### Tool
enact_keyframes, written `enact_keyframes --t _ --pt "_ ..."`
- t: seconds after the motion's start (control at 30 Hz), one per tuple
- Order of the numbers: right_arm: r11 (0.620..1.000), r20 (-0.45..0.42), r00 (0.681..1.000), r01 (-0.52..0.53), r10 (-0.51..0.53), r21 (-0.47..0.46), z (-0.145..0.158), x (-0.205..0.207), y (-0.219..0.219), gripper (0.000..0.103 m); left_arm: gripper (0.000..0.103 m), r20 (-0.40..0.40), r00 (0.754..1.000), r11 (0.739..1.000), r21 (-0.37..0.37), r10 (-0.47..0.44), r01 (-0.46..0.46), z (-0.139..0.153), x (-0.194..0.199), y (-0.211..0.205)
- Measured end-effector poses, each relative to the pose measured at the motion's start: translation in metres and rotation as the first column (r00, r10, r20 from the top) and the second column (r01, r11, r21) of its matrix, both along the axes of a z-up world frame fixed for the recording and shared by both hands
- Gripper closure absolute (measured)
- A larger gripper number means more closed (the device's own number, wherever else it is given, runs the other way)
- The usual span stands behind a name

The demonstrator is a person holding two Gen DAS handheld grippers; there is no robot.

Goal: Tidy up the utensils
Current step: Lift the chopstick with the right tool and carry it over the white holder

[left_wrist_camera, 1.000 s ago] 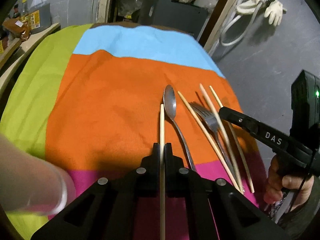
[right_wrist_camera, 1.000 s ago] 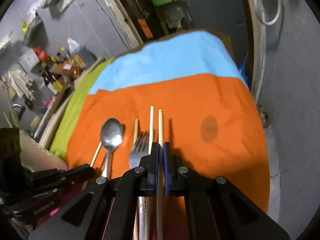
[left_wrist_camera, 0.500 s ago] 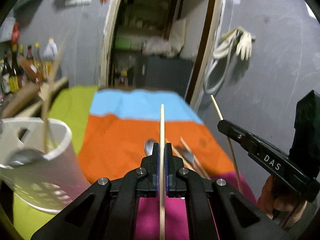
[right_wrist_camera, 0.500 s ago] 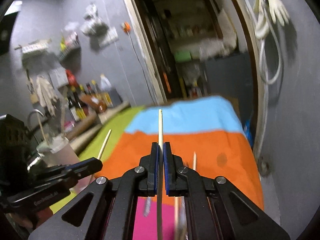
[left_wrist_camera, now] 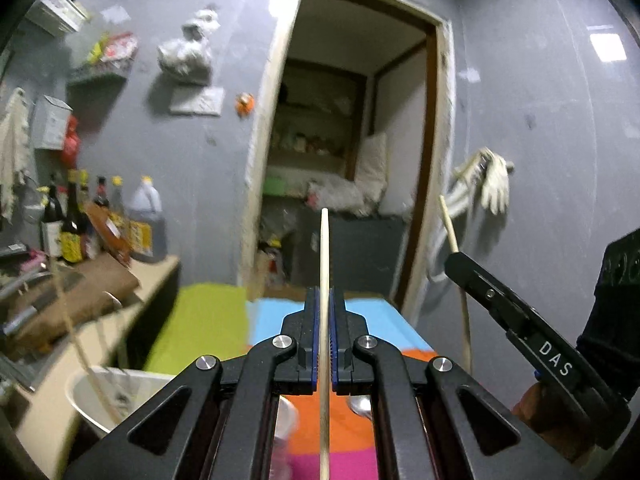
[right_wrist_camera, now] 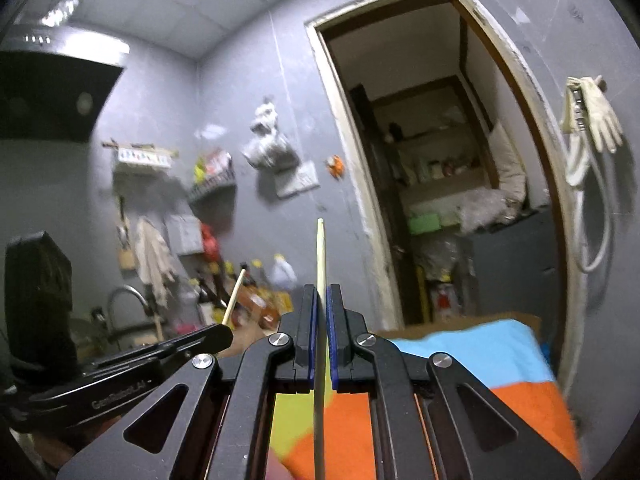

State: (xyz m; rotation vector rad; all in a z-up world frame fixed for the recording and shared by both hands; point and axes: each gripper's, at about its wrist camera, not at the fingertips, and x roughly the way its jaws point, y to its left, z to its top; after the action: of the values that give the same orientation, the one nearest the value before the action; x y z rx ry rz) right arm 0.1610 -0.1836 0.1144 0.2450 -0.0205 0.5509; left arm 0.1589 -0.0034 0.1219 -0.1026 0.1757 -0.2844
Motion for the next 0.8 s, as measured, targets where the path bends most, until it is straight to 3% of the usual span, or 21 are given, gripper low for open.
enact_keyframes --t 0.23,0.43,0.63,0.8 --pt "0.996 0.051 0.996 -0.072 0.069 0.060 0.018 0.010 0.045 0.100 0.101 0.059 0.994 0.995 -0.025 0.096 -0.095 0.026 0.006 0.065" --pt "0.985 0.061 0.992 -0.122 0.115 0.126 0.018 0.021 0.079 0.100 0.101 0.088 0.983 0.982 -0.105 0.164 -0.154 0.023 0.016 0.119" --pt "0.987 0.071 0.992 -0.110 0.103 0.115 0.010 0.029 0.097 0.100 0.101 0.100 0.969 0.964 -0.167 0.227 -0.209 0.015 0.023 0.153" --pt "0.992 0.070 0.993 -0.098 0.092 0.077 0.003 0.037 0.101 0.100 0.101 0.097 0.963 0.956 -0.184 0.251 -0.230 0.005 0.028 0.159"
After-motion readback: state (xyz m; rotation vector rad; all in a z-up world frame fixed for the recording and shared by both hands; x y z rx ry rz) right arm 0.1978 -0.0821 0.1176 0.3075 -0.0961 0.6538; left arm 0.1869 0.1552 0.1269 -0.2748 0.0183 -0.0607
